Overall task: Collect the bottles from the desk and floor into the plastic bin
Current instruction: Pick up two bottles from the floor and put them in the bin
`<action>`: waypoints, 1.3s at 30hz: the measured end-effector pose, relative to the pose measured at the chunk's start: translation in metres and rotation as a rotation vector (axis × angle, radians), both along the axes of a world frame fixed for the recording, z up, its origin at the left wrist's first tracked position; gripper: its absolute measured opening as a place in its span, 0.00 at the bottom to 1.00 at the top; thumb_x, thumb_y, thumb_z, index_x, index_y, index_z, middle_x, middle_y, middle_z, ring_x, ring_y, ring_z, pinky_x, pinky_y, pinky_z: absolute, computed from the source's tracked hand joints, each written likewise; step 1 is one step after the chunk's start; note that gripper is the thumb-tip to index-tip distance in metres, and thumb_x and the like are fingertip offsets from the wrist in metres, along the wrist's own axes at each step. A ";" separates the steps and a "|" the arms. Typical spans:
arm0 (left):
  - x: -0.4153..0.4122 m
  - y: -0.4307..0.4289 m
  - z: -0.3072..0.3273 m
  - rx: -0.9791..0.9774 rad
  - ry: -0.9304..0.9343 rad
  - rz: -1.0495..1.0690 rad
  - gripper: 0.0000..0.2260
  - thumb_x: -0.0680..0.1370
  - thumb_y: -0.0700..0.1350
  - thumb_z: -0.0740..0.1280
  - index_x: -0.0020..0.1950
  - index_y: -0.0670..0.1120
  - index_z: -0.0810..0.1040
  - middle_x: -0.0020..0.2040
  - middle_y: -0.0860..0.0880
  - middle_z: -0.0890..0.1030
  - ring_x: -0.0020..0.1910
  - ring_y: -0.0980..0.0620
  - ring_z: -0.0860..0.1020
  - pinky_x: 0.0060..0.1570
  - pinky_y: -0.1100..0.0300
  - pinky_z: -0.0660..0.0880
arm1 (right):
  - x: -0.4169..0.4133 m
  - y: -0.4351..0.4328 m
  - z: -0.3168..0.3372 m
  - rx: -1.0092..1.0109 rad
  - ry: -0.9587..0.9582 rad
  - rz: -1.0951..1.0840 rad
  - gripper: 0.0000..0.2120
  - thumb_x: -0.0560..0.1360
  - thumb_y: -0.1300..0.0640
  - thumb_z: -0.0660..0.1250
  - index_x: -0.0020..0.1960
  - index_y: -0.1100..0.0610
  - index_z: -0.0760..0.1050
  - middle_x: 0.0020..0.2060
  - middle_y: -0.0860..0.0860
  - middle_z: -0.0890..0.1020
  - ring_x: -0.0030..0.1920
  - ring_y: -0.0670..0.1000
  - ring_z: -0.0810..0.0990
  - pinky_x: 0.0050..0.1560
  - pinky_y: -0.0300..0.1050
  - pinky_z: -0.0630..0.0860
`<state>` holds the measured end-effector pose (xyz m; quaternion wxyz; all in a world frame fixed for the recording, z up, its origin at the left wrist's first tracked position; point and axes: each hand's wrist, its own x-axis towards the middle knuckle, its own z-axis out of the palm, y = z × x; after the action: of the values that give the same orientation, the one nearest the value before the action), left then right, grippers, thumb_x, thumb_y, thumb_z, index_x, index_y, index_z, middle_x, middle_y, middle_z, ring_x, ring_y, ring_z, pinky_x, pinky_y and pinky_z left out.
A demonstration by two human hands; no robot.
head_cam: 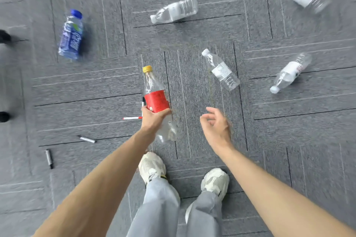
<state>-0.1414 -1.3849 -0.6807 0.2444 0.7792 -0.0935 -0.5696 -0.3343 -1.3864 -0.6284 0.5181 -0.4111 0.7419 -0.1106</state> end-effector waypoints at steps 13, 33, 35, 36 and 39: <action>-0.011 -0.024 0.119 -0.139 0.028 -0.036 0.32 0.66 0.45 0.79 0.63 0.46 0.65 0.53 0.45 0.78 0.49 0.49 0.80 0.48 0.58 0.77 | -0.005 -0.055 0.078 -0.078 0.057 0.078 0.14 0.80 0.56 0.62 0.65 0.54 0.73 0.49 0.45 0.79 0.51 0.48 0.78 0.54 0.46 0.75; -0.069 -0.081 -0.049 -0.108 -0.064 0.087 0.28 0.68 0.46 0.78 0.61 0.47 0.67 0.51 0.47 0.77 0.47 0.52 0.80 0.43 0.61 0.74 | -0.043 -0.200 -0.207 -0.045 0.522 0.378 0.46 0.70 0.44 0.74 0.78 0.53 0.51 0.73 0.60 0.64 0.74 0.61 0.62 0.73 0.62 0.58; -0.066 -0.086 -0.050 -0.106 -0.067 0.066 0.28 0.68 0.47 0.77 0.61 0.47 0.66 0.52 0.47 0.77 0.48 0.52 0.80 0.43 0.62 0.73 | -0.044 -0.205 -0.202 -0.057 0.505 0.344 0.41 0.69 0.50 0.75 0.75 0.54 0.58 0.69 0.60 0.69 0.70 0.61 0.67 0.71 0.61 0.64; -0.065 -0.088 -0.049 -0.103 -0.059 0.062 0.29 0.68 0.47 0.77 0.62 0.47 0.65 0.52 0.48 0.77 0.49 0.52 0.80 0.43 0.62 0.72 | -0.045 -0.206 -0.196 -0.053 0.456 0.294 0.38 0.68 0.50 0.75 0.72 0.54 0.60 0.66 0.59 0.71 0.67 0.60 0.69 0.68 0.59 0.68; -0.066 -0.091 -0.030 -0.086 -0.064 0.101 0.31 0.67 0.47 0.78 0.63 0.48 0.64 0.53 0.48 0.77 0.50 0.51 0.80 0.50 0.58 0.74 | -0.045 -0.201 -0.162 -0.031 0.239 0.174 0.33 0.66 0.49 0.75 0.66 0.53 0.64 0.58 0.55 0.75 0.57 0.57 0.76 0.54 0.53 0.77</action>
<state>-0.2077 -1.4763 -0.7105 0.3031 0.7894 -0.0864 -0.5268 -0.3794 -1.5874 -0.7904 0.4274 -0.4921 0.7579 -0.0269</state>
